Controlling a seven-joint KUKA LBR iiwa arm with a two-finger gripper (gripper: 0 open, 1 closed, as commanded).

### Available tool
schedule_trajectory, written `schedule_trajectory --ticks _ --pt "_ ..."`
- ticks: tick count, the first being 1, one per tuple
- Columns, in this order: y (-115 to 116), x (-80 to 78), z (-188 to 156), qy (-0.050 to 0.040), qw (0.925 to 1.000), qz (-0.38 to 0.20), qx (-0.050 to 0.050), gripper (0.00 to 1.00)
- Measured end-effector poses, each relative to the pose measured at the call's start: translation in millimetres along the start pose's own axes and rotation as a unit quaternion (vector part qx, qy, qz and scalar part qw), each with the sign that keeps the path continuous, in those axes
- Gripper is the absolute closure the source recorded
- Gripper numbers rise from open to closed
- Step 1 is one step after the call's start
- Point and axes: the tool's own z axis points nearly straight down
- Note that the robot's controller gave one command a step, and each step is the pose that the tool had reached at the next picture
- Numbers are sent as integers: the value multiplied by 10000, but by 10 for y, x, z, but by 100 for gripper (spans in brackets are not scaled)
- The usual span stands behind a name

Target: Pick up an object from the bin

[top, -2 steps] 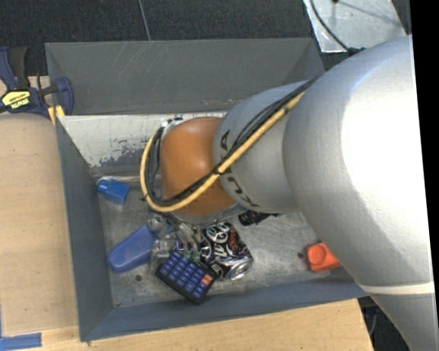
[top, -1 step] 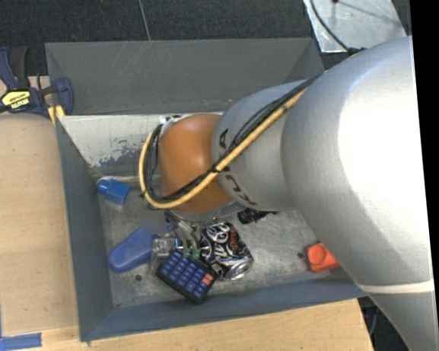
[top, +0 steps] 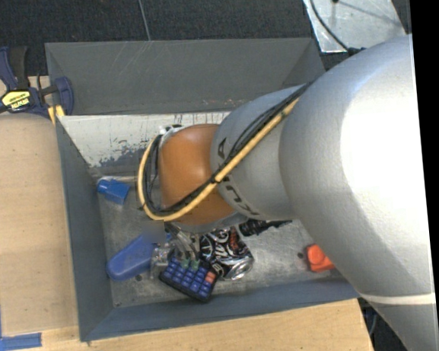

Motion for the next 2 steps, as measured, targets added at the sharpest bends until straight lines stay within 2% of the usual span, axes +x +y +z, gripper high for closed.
schedule_trajectory --ticks 1,2 --pt "0 0 0 0 10000 2 -1 100" --pt "-37 255 -1329 -3 10000 82 -31 100"
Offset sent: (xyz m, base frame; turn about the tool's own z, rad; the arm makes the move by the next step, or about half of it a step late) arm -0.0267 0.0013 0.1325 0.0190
